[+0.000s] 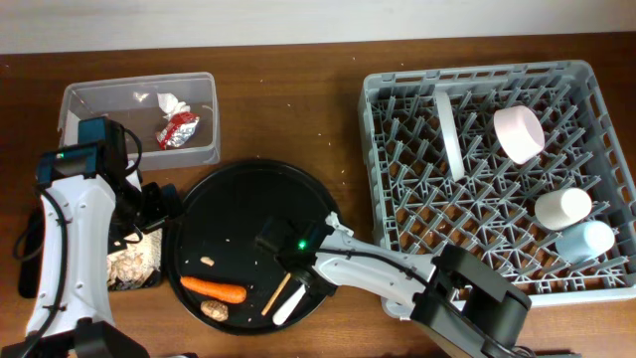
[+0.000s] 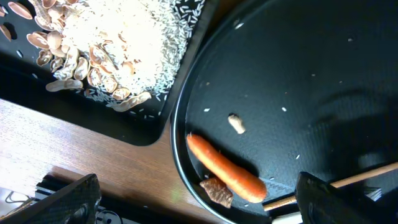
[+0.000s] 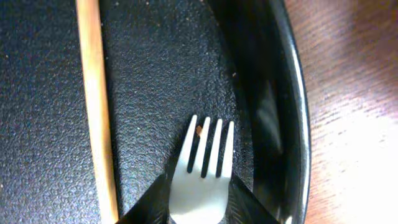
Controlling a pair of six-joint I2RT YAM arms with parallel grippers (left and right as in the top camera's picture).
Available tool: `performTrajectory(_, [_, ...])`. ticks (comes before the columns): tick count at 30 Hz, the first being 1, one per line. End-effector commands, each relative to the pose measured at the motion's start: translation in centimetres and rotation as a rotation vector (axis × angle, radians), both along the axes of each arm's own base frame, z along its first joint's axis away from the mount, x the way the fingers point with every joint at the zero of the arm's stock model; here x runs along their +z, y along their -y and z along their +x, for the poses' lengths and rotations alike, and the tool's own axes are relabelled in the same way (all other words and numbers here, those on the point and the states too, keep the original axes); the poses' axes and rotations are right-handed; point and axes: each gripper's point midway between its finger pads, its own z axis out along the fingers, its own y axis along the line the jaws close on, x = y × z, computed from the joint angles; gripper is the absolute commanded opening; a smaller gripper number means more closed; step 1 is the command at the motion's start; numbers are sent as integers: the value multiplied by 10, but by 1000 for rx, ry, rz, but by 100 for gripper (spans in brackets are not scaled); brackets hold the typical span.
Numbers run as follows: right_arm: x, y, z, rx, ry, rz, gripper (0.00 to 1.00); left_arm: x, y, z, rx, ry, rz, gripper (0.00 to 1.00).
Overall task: Sort waste into correct bins and load items into the dishwasher rack
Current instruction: 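Carry the fork to the rack and release it with the right gripper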
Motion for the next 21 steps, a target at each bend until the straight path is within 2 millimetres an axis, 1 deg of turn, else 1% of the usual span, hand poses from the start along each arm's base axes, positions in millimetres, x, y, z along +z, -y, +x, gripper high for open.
performTrajectory(1, [-4, 1, -1, 127, -7, -24, 24, -1, 2, -1, 10, 1, -5, 99])
performTrajectory(3, [4, -4, 2, 192, 5, -16, 23, -1, 2, 0, 10, 2, -4, 99])
performTrajectory(6, [21, -11, 11, 276, 47, -9, 23, -1, 2, 0, 10, 2, -4, 99])
performTrajectory(8, [39, -7, 21, 299, 95, -31, 23, -1, 2, -1, 10, 0, -4, 99])
performTrajectory(9, [54, -3, 30, 314, 122, -45, 23, -1, 2, -1, 10, 1, -4, 99])
performTrajectory(10, [62, -2, 34, 330, 137, -47, 23, -1, 2, -1, 10, 1, -4, 99])
performTrajectory(13, [95, 10, 51, 405, 178, -46, 23, -1, 2, -1, 10, 1, -5, 99])
performTrajectory(15, [123, 28, 65, 457, 214, -48, 23, -1, 2, -1, 10, 0, -4, 99])
performTrajectory(17, [149, 51, 79, 523, 257, -61, 23, -1, 2, -1, 10, 1, -5, 100])
performTrajectory(19, [170, 84, 93, 569, 292, -87, 23, -1, 2, -1, 10, 1, -5, 99])
performTrajectory(21, [180, 119, 103, 603, 287, -120, 23, -1, 2, -1, 10, 1, -5, 99])
